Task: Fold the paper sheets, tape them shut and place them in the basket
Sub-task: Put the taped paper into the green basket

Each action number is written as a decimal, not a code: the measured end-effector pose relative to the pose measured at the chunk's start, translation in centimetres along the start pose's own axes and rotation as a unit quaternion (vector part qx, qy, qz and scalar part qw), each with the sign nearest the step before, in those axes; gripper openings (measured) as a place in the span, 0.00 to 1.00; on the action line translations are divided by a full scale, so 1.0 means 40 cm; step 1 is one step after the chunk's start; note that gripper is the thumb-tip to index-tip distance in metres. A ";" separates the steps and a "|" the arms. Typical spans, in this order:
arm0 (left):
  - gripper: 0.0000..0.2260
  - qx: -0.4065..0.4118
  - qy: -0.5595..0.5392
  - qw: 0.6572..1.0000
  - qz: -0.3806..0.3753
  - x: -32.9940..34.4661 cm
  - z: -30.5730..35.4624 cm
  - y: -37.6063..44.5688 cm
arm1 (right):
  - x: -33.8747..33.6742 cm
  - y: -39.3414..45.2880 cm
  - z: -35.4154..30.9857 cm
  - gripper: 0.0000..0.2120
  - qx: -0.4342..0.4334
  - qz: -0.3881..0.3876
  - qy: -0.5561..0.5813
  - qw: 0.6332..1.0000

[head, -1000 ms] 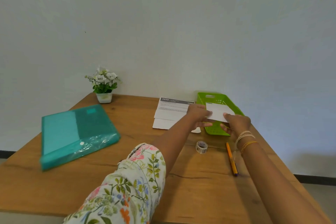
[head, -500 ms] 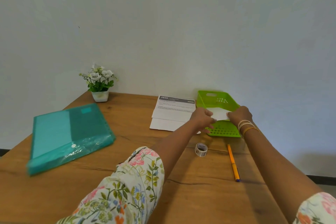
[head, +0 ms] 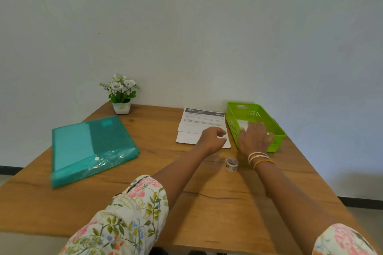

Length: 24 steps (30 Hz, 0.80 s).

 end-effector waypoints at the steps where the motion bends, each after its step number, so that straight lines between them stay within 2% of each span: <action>1: 0.14 0.003 0.008 1.000 0.007 -0.019 -0.008 -0.014 | -0.005 -0.026 -0.033 0.19 -0.029 0.012 0.003 0.999; 4: 0.15 0.009 0.038 0.999 0.036 -0.091 -0.041 -0.070 | -0.002 -0.117 -0.141 0.21 -0.125 0.016 0.012 0.992; 7: 0.15 -0.001 0.051 0.996 0.075 -0.173 -0.089 -0.129 | 0.023 -0.198 -0.238 0.23 -0.188 -0.029 0.033 0.981; 14: 0.12 0.006 0.182 0.968 0.175 -0.395 -0.187 -0.285 | 0.041 -0.349 -0.404 0.21 -0.229 -0.135 0.161 0.950; 20: 0.11 0.026 0.294 0.913 0.281 -0.532 -0.228 -0.398 | 0.064 -0.448 -0.536 0.22 -0.270 -0.218 0.227 0.910; 24: 0.12 0.014 0.338 0.908 0.247 -0.537 -0.265 -0.422 | 0.086 -0.483 -0.582 0.20 -0.305 -0.197 0.192 0.912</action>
Point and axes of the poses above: each hand's wrist, its own y-axis towards the middle knuckle, its own x-axis out of the palm, z = x × y, the point moved 6 cm from there along y, towards the middle knuckle, and after that the axes turned 10 degrees about -y, right-handed, at the moved point
